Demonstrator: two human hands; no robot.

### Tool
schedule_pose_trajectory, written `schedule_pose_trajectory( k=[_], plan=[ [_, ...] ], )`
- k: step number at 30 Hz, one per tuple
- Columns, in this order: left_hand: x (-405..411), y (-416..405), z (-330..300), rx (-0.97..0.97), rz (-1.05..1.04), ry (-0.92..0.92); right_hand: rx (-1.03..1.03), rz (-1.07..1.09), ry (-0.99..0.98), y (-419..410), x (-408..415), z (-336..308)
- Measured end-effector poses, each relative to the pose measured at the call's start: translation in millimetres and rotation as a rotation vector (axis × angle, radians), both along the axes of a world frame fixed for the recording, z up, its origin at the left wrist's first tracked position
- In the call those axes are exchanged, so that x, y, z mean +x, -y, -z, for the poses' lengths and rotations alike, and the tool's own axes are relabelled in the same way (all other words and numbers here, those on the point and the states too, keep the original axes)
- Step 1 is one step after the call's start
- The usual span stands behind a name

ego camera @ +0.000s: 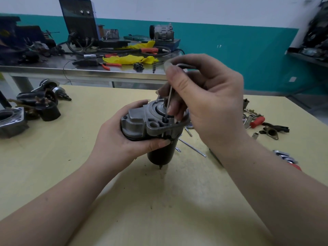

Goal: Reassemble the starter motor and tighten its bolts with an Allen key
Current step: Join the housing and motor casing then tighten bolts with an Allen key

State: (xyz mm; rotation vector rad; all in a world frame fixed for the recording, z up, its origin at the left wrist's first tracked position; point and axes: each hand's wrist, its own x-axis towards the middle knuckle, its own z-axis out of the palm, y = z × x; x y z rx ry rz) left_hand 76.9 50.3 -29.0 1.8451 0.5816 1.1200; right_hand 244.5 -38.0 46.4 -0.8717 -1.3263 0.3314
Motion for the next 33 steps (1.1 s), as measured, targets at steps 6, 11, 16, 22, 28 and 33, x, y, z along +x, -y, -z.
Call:
schedule_pose_trajectory(
  k=[6, 11, 16, 22, 28, 33],
  plan=[
    [-0.5, -1.5, 1.5, -0.011, 0.008, 0.018, -0.140, -0.242, -0.026, -7.8, 7.4, -2.9],
    [1.4, -1.0, -0.6, -0.009, 0.029, 0.049, 0.053, -0.044, 0.205, -9.8, 3.3, 5.0],
    [1.2, -2.2, 0.8, 0.026, 0.032, 0.039, 0.119, 0.152, 0.210, -9.8, -3.2, 9.9],
    [0.9, -3.0, 0.2, 0.022, 0.034, 0.027, -0.057, 0.057, 0.158, -3.7, -0.9, -15.4],
    [0.0, -2.7, -0.4, 0.019, 0.034, 0.028, -0.205, 0.076, 0.002, -7.5, -3.7, -19.3],
    [-0.9, -2.6, -0.9, 0.012, 0.039, 0.023, -0.326, -0.228, -0.117, -5.6, 3.8, -22.2]
  ],
)
